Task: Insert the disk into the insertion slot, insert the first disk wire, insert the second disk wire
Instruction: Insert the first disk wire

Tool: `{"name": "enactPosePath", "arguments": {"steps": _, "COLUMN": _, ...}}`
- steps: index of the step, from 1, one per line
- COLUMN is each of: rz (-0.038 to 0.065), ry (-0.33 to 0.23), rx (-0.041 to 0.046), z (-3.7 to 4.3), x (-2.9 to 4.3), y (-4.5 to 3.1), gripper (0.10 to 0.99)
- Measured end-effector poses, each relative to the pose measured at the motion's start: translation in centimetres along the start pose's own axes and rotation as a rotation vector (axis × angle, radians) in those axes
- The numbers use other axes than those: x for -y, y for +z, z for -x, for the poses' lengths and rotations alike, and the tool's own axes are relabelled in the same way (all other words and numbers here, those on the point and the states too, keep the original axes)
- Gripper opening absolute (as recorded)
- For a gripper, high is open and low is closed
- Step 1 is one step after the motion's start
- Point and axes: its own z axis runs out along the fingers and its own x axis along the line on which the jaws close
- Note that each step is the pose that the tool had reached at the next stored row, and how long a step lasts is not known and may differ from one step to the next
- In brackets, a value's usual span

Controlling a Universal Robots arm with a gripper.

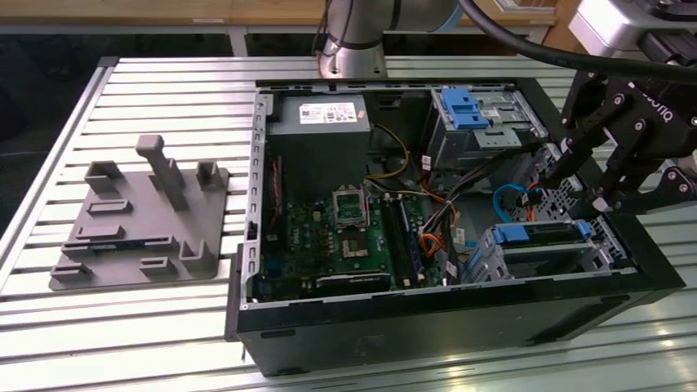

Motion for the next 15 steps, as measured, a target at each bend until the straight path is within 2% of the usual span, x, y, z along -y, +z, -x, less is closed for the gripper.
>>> {"name": "enactPosePath", "arguments": {"steps": 6, "rz": 0.000, "ry": 0.000, "rx": -0.0007, "z": 0.00, "x": 0.00, "y": 0.01, "gripper": 0.498}}
{"name": "enactPosePath", "arguments": {"steps": 7, "rz": 0.000, "ry": 0.000, "rx": -0.0038, "z": 0.01, "x": 0.00, "y": 0.00, "gripper": 0.498}}
{"name": "enactPosePath", "arguments": {"steps": 8, "rz": 0.000, "ry": 0.000, "rx": -0.0106, "z": 0.02, "x": 0.00, "y": -0.01, "gripper": 0.498}}
{"name": "enactPosePath", "arguments": {"steps": 9, "rz": 0.000, "ry": 0.000, "rx": -0.0225, "z": 0.06, "x": 0.00, "y": 0.00, "gripper": 0.498}}
{"name": "enactPosePath", "arguments": {"steps": 15, "rz": -0.002, "ry": 0.001, "rx": -0.1222, "z": 0.84, "x": -0.01, "y": 0.04, "gripper": 0.498}}
